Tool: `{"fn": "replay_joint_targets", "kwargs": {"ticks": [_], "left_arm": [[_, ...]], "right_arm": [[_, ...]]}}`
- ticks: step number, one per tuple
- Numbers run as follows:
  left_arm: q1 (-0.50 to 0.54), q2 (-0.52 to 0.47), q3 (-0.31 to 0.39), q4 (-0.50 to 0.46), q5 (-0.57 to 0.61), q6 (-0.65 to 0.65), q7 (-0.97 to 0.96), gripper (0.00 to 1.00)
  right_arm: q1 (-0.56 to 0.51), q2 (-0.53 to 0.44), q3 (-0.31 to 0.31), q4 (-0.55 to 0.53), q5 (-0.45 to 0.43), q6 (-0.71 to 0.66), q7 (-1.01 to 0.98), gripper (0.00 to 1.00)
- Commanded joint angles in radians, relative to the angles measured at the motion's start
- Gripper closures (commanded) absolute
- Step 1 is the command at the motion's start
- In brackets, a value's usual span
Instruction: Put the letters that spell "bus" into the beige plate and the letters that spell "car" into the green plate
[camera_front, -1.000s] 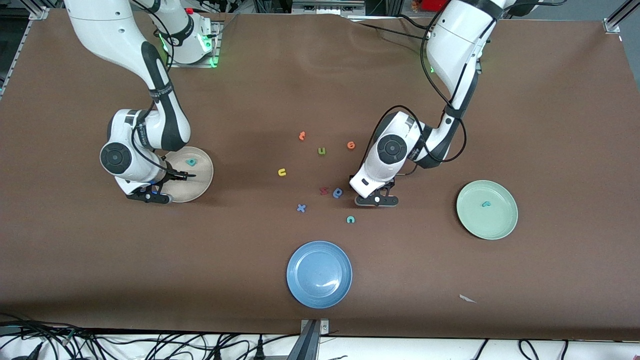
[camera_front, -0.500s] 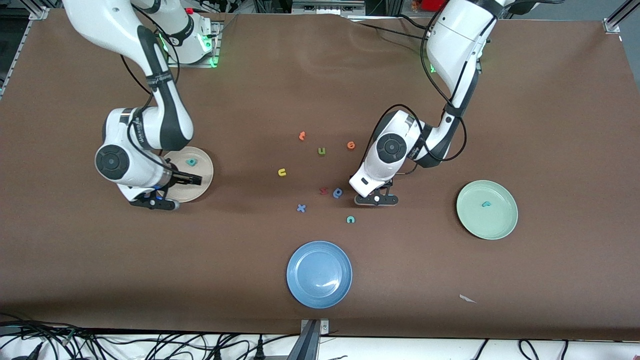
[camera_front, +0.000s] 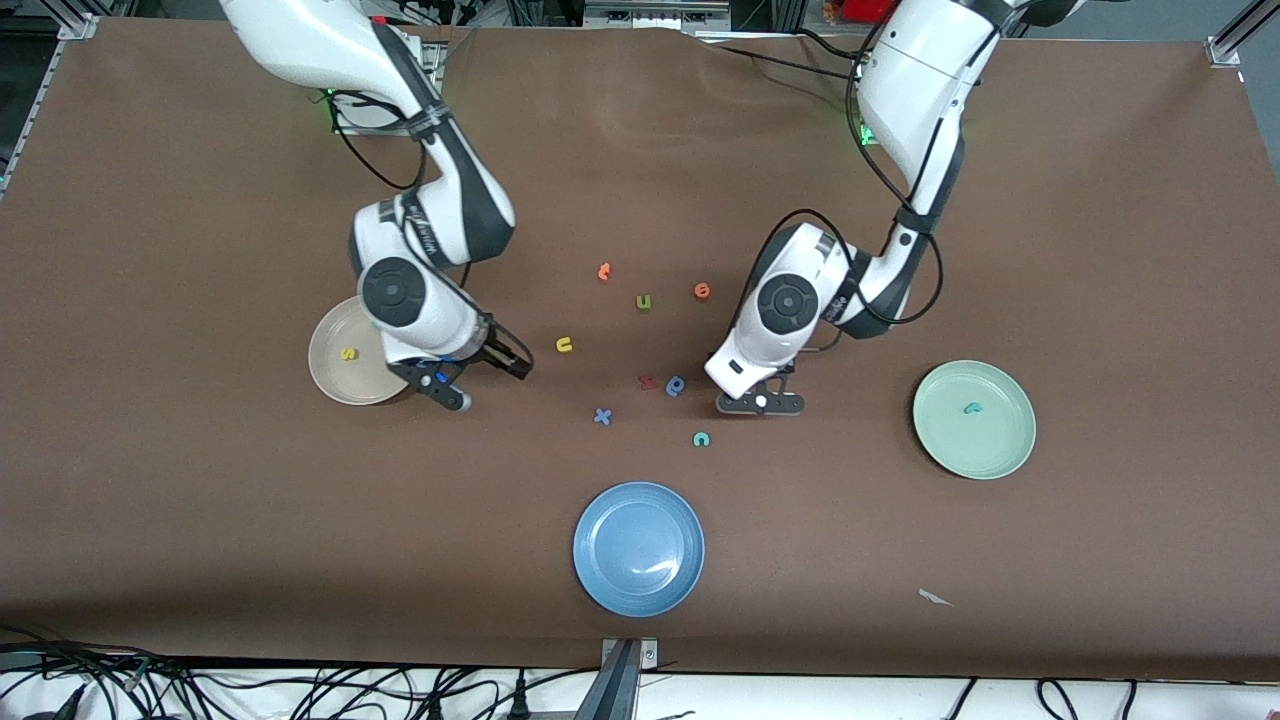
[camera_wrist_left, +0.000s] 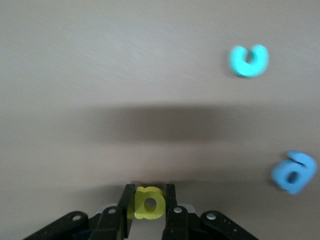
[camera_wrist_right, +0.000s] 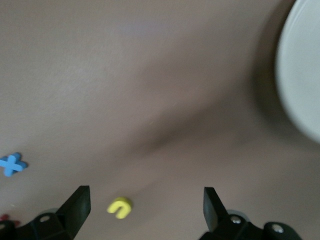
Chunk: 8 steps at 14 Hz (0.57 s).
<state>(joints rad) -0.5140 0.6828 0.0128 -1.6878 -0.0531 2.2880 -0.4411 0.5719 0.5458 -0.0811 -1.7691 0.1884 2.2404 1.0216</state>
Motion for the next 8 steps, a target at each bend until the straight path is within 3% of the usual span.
{"fn": "replay_joint_targets", "kwargs": {"ticks": [1, 3, 5, 8], "left_arm": [[0.133, -0.077, 0.015, 0.034, 0.019, -0.146, 0.207, 0.91], [0.218, -0.083, 0.022, 0.042, 0.029, -0.173, 0.344, 0.92], [0.288, -0.083, 0.029, 0.042, 0.088, -0.174, 0.459, 0.92], [0.374, -0.069, 0.027, 0.042, 0.200, -0.171, 0.617, 0.92]], "right_arm": [[0.077, 0.068, -0.008, 0.028, -0.007, 0.077, 0.232, 0.01], [0.095, 0.086, -0.009, 0.026, -0.006, 0.099, 0.303, 0.01], [0.106, 0.098, -0.009, 0.026, -0.009, 0.108, 0.369, 0.08], [0.121, 0.118, -0.009, 0.025, -0.009, 0.129, 0.374, 0.33]]}}
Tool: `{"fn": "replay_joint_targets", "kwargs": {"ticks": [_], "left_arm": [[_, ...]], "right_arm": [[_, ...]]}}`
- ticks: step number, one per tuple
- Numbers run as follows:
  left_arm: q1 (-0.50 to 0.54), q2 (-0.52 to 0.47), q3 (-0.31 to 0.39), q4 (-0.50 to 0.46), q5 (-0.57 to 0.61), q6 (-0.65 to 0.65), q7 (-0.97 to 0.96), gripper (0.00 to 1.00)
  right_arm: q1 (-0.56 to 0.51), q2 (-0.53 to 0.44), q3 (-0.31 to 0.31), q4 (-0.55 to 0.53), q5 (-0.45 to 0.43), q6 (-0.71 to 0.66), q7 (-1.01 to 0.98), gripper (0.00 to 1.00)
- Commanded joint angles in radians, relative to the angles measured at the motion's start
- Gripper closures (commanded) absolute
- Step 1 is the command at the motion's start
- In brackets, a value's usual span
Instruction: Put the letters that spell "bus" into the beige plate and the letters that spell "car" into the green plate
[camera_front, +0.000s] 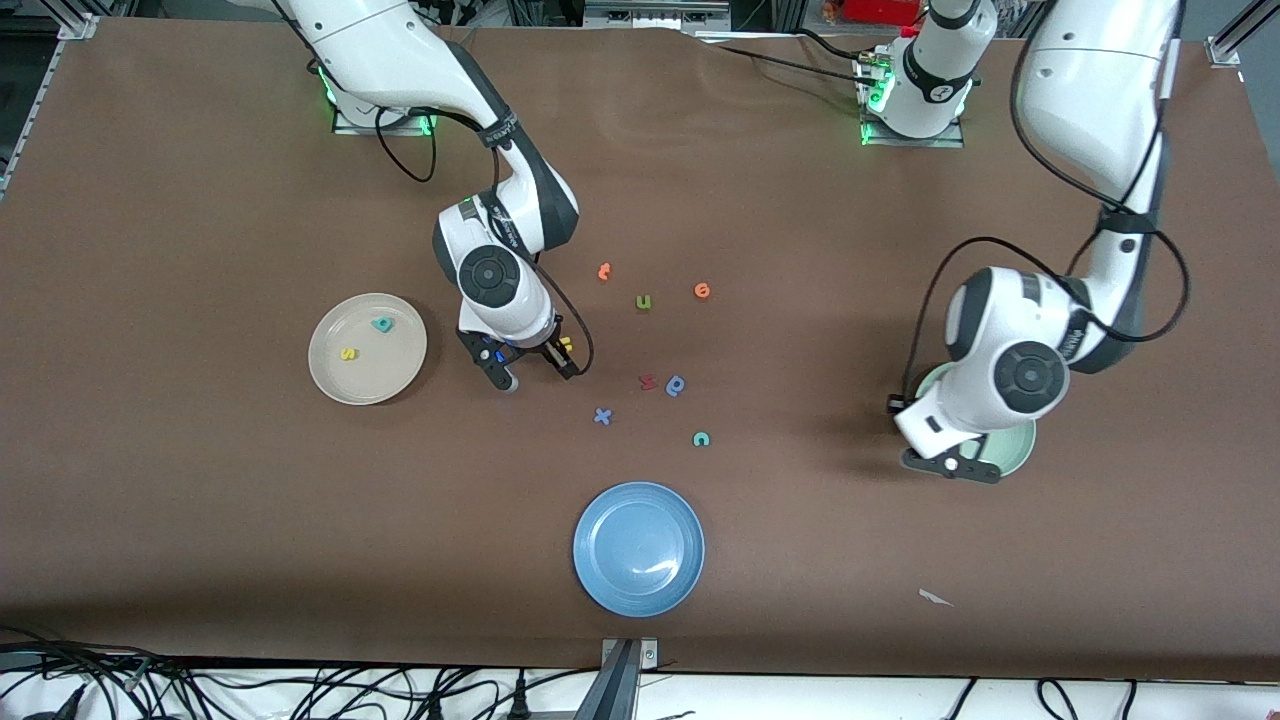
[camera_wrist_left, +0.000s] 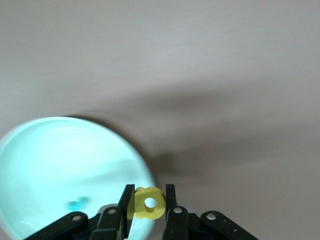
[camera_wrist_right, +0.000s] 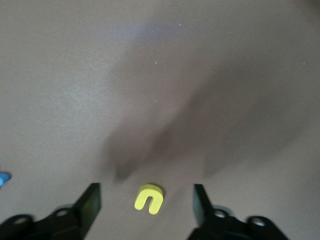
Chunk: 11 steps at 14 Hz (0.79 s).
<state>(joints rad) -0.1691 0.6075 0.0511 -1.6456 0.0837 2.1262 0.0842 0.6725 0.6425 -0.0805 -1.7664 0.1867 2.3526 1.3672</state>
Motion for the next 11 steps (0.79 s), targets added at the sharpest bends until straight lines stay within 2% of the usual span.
{"fn": "replay_joint_targets", "kwargs": {"ticks": [1, 2, 3, 4, 7, 8, 9, 10, 11], "left_arm": [[0.052, 0.020, -0.011, 0.000, 0.092, -0.006, 0.138, 0.91], [0.059, 0.026, -0.011, 0.009, 0.117, -0.003, 0.167, 0.81], [0.059, 0.035, -0.013, 0.021, 0.120, -0.003, 0.178, 0.23], [0.059, 0.037, -0.013, 0.023, 0.108, -0.003, 0.177, 0.00], [0.043, 0.035, -0.020, 0.055, -0.006, -0.003, 0.103, 0.00], [0.031, 0.035, -0.023, 0.058, -0.045, -0.003, 0.070, 0.00], [0.010, 0.041, -0.030, 0.059, -0.089, -0.002, 0.018, 0.00], [-0.028, 0.069, -0.037, 0.097, -0.125, 0.001, -0.047, 0.00], [-0.067, 0.102, -0.037, 0.152, -0.146, 0.001, -0.120, 0.00]], "right_arm": [[0.024, 0.026, -0.008, 0.022, -0.009, 0.024, 0.029, 0.37], [0.032, 0.034, -0.008, 0.022, -0.007, 0.025, 0.029, 0.37], [0.036, 0.040, -0.010, 0.022, -0.006, 0.030, 0.029, 0.37], [0.036, 0.042, -0.010, 0.022, -0.006, 0.040, 0.029, 0.37], [0.050, 0.055, -0.008, 0.015, -0.007, 0.066, 0.030, 0.40], [0.055, 0.057, -0.010, 0.015, -0.007, 0.067, 0.029, 0.48], [0.055, 0.057, -0.010, 0.013, -0.007, 0.067, 0.029, 0.63], [0.055, 0.055, -0.010, 0.015, -0.009, 0.067, 0.027, 0.80], [0.053, 0.055, -0.010, 0.015, -0.010, 0.065, 0.020, 0.91]]}}
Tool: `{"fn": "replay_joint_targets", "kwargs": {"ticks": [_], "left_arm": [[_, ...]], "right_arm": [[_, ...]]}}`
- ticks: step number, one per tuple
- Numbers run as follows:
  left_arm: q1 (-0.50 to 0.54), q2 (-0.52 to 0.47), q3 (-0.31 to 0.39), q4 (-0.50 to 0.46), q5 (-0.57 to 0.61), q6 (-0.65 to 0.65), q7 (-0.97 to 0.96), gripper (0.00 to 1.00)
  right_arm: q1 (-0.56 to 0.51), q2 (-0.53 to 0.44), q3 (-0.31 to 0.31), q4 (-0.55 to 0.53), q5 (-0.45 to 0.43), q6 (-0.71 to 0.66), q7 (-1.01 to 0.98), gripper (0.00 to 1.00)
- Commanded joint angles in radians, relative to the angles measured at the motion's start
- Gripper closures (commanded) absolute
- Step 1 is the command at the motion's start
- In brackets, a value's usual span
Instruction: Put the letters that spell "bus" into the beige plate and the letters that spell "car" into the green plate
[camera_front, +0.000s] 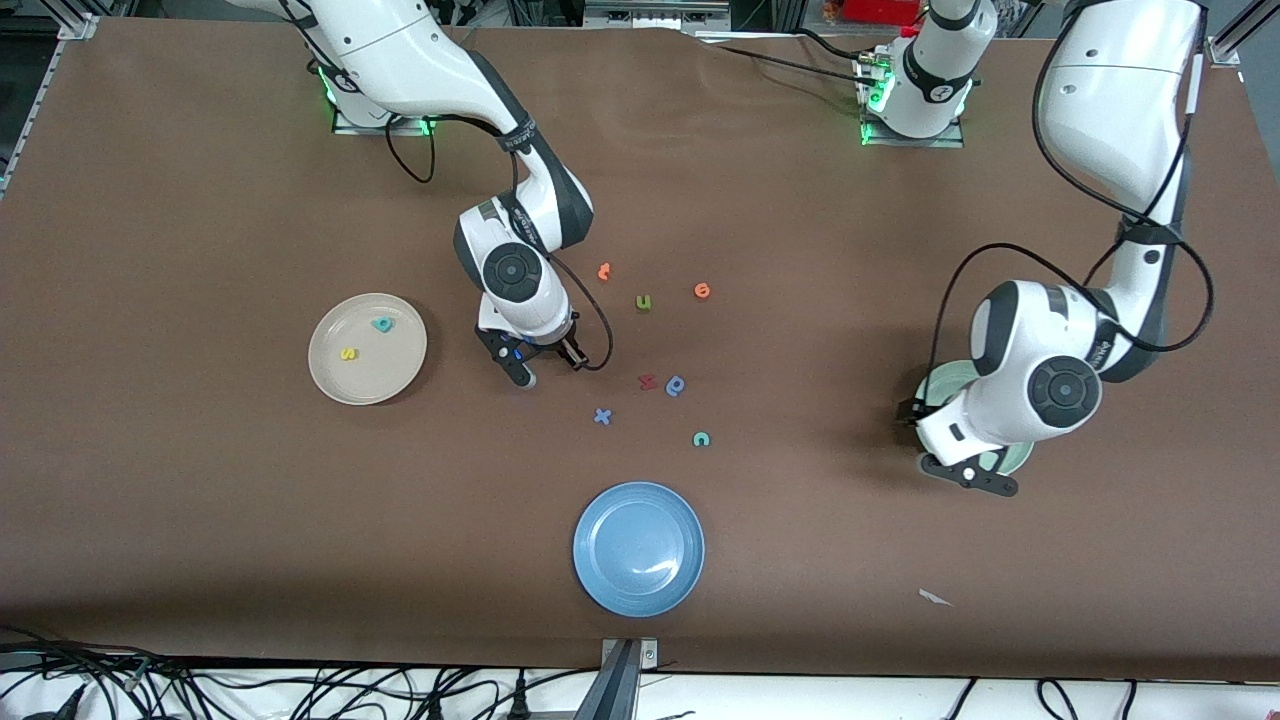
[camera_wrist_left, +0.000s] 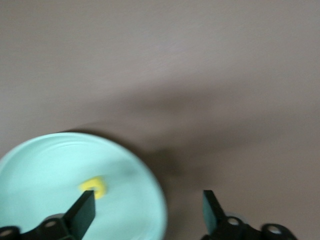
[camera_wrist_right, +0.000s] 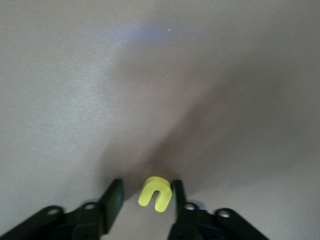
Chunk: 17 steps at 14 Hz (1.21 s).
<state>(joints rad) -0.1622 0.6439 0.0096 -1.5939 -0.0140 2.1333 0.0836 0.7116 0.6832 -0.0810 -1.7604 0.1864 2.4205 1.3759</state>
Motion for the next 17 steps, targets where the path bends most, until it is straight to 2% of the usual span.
{"fn": "replay_joint_targets", "kwargs": {"ticks": [1, 3, 4, 8, 11, 14, 17], "left_arm": [[-0.121, 0.097, 0.004, 0.139, -0.053, -0.006, -0.207, 0.00], [-0.177, 0.144, 0.003, 0.217, -0.055, -0.006, -0.330, 0.00], [-0.197, 0.166, 0.003, 0.251, -0.055, -0.006, -0.372, 0.00], [-0.276, 0.244, 0.001, 0.362, -0.077, 0.048, -0.575, 0.00], [-0.339, 0.286, 0.003, 0.374, -0.075, 0.157, -0.680, 0.00], [-0.375, 0.310, 0.007, 0.379, -0.072, 0.168, -0.694, 0.01], [-0.392, 0.332, 0.009, 0.380, -0.069, 0.168, -0.693, 0.06]], "right_arm": [[0.014, 0.010, -0.013, 0.009, -0.022, -0.006, -0.003, 1.00], [0.012, -0.019, -0.026, 0.012, -0.031, -0.036, -0.044, 1.00], [0.012, -0.036, -0.052, 0.015, -0.033, -0.088, -0.082, 1.00], [0.011, -0.114, -0.192, 0.010, -0.031, -0.300, -0.415, 1.00], [0.009, -0.137, -0.294, -0.001, -0.028, -0.365, -0.614, 1.00], [0.008, -0.139, -0.373, -0.045, -0.018, -0.368, -0.782, 1.00], [0.005, -0.139, -0.401, -0.115, -0.015, -0.307, -0.865, 1.00]]}}
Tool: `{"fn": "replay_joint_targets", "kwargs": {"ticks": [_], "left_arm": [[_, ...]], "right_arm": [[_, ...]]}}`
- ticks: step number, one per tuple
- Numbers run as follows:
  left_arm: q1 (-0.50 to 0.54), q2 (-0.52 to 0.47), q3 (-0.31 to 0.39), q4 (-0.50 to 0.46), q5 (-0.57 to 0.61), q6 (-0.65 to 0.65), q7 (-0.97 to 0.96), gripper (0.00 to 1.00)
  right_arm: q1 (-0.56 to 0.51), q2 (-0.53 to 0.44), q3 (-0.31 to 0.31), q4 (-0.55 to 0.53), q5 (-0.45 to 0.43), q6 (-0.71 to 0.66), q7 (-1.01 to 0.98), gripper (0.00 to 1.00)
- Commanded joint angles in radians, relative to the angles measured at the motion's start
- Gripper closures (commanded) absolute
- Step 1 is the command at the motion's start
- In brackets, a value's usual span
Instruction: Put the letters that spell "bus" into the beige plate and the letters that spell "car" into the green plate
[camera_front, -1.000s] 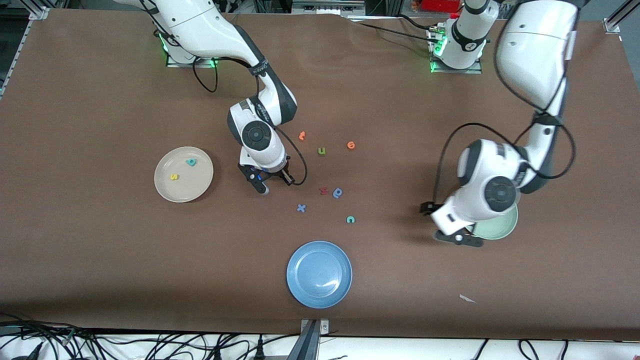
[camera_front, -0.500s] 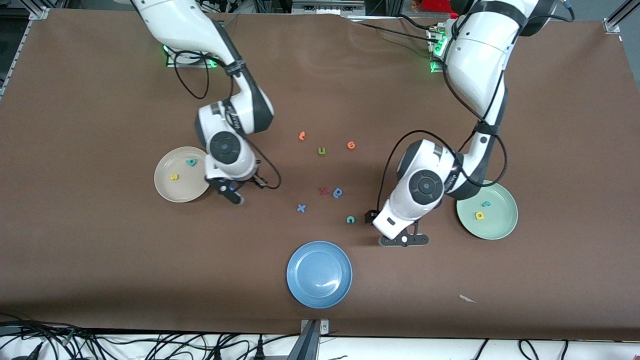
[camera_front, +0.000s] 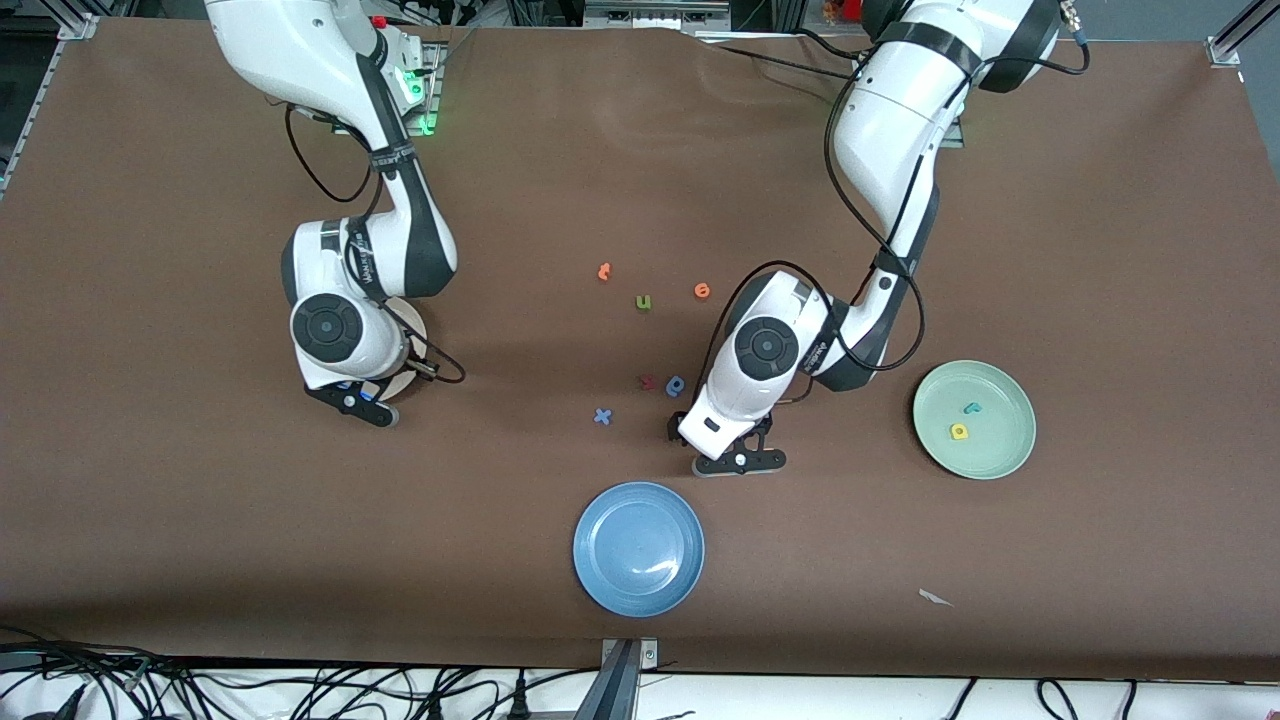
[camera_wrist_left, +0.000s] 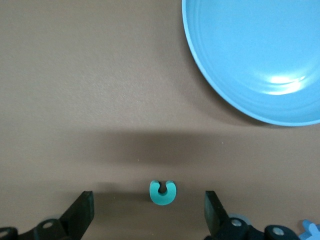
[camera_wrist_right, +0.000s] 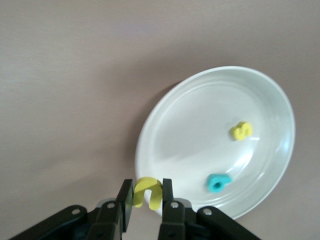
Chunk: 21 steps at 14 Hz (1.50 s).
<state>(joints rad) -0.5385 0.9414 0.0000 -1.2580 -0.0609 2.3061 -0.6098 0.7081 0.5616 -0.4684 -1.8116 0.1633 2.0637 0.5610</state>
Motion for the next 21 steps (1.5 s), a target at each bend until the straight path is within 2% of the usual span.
{"fn": "replay_joint_targets", "kwargs": {"ticks": [1, 2, 3, 5, 8, 13, 15, 19, 21], "left_arm": [[-0.026, 0.040, 0.020, 0.045, -0.020, -0.005, -0.001, 0.08], [-0.028, 0.048, 0.021, 0.052, -0.019, -0.005, -0.001, 0.10], [-0.029, 0.051, 0.021, 0.055, -0.019, -0.005, -0.001, 0.12], [-0.040, 0.056, 0.021, 0.057, -0.017, -0.005, -0.002, 0.19], [-0.052, 0.062, 0.038, 0.058, -0.017, -0.005, -0.010, 0.27], [-0.058, 0.062, 0.060, 0.058, -0.016, -0.005, -0.011, 0.51], [-0.061, 0.062, 0.061, 0.060, -0.016, -0.005, -0.016, 0.55], [-0.075, 0.070, 0.077, 0.068, -0.016, -0.005, -0.039, 0.67], [-0.078, 0.070, 0.078, 0.066, -0.014, -0.008, -0.039, 0.78]], "right_arm": [[0.005, -0.017, -0.013, -0.101, 0.008, 0.106, -0.064, 1.00], [0.004, -0.017, -0.013, -0.133, 0.011, 0.155, -0.079, 1.00], [0.004, -0.017, -0.015, -0.150, 0.012, 0.179, -0.082, 0.93], [0.004, -0.019, -0.024, -0.144, 0.012, 0.170, -0.082, 0.00], [0.005, -0.063, -0.029, -0.109, 0.012, 0.110, -0.084, 0.00], [0.005, -0.077, -0.033, 0.130, 0.010, -0.187, -0.098, 0.00], [0.004, -0.092, -0.052, 0.207, 0.012, -0.281, -0.140, 0.00], [0.004, -0.169, -0.110, 0.253, 0.012, -0.374, -0.374, 0.00], [-0.012, -0.225, -0.089, 0.261, 0.004, -0.398, -0.372, 0.00]]}}
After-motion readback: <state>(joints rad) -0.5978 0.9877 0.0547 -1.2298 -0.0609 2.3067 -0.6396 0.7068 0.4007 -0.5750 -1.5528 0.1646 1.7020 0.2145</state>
